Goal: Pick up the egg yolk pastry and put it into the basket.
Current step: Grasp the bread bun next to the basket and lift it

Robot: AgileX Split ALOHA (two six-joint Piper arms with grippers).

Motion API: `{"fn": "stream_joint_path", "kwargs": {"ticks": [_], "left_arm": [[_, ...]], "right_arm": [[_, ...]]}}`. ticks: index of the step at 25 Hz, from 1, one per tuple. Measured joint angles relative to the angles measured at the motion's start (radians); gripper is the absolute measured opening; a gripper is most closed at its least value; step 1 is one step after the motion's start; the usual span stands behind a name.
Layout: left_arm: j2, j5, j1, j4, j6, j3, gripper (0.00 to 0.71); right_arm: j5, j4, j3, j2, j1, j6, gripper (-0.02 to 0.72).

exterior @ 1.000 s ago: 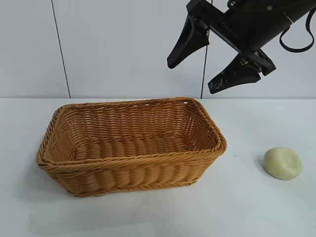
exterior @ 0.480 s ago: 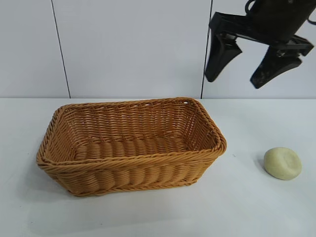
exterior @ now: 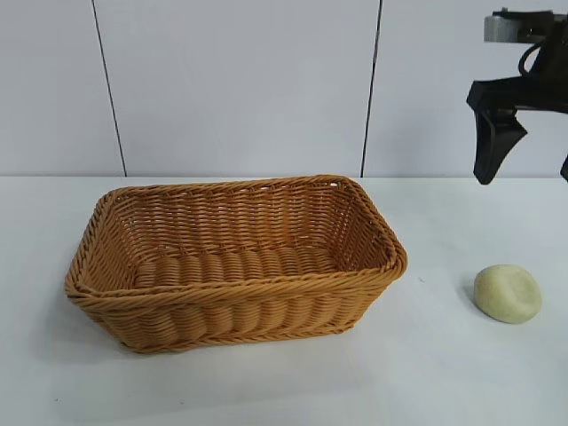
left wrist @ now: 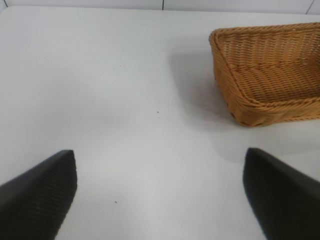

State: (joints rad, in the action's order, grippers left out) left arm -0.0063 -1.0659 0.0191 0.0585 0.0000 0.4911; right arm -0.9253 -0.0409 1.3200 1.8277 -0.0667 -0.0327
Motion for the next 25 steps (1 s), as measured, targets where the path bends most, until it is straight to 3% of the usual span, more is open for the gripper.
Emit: {"fn": "stream_joint_path", "kwargs": {"ticks": [11, 13, 18, 20, 25], "left_arm": [[0.0, 0.0, 0.0, 0.0, 0.0, -0.003, 0.696], [0.0, 0.0, 0.0, 0.0, 0.0, -0.003, 0.696], [0.0, 0.0, 0.0, 0.0, 0.0, -0.003, 0.696], [0.0, 0.0, 0.0, 0.0, 0.0, -0.003, 0.696], [0.0, 0.0, 0.0, 0.0, 0.0, -0.003, 0.696]], "right_arm": [[0.002, -0.003, 0.0, 0.259, 0.0, 0.003, 0.609], [0.006, -0.002, 0.0, 0.271, 0.0, 0.003, 0.531], [0.003, 0.003, 0.0, 0.271, 0.0, 0.003, 0.148], [-0.012, 0.003, 0.005, 0.264, 0.0, 0.003, 0.084], [-0.097, 0.004, 0.079, 0.213, 0.0, 0.003, 0.053]]}}
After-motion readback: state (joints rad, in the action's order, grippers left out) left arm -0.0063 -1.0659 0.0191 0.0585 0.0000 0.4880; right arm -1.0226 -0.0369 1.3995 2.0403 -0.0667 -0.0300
